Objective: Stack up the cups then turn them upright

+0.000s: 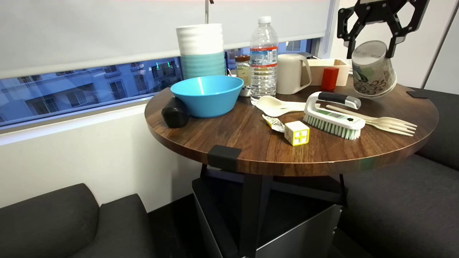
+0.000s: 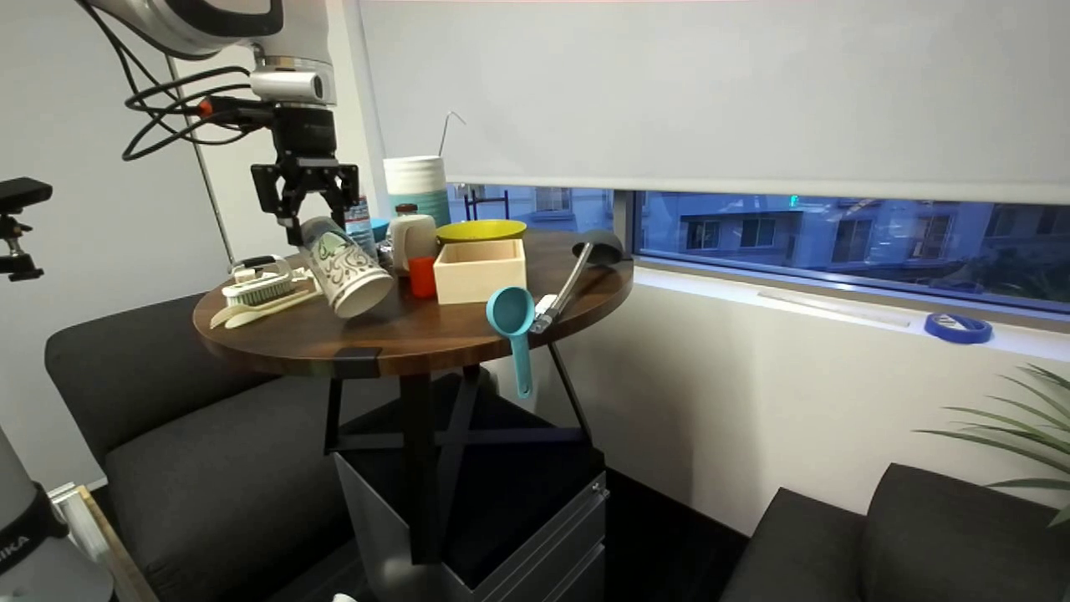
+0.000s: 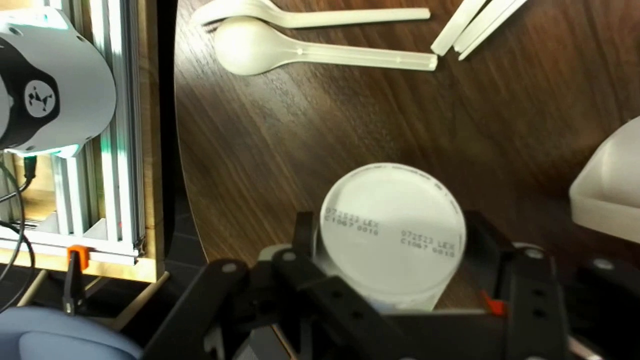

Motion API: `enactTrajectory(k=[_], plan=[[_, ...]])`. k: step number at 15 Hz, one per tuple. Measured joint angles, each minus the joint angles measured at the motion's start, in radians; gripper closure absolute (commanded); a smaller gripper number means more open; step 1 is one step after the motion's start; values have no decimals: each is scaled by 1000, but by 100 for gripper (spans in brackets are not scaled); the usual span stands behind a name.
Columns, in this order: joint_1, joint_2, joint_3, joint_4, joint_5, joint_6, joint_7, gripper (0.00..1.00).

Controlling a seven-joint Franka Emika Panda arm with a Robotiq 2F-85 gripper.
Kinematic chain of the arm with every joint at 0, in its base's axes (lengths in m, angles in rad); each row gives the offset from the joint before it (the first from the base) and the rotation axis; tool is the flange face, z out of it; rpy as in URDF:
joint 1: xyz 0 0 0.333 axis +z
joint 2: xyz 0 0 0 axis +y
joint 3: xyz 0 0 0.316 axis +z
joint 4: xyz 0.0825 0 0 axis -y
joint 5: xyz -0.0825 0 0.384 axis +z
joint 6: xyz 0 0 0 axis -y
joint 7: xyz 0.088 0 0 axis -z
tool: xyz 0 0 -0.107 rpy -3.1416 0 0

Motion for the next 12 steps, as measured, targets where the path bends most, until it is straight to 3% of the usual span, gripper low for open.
enactTrajectory(k=[6,12], plan=[[4,-2,-27,-8,0,18,-3,0],[-20,-13,-145,-18,1,35,-44,0]])
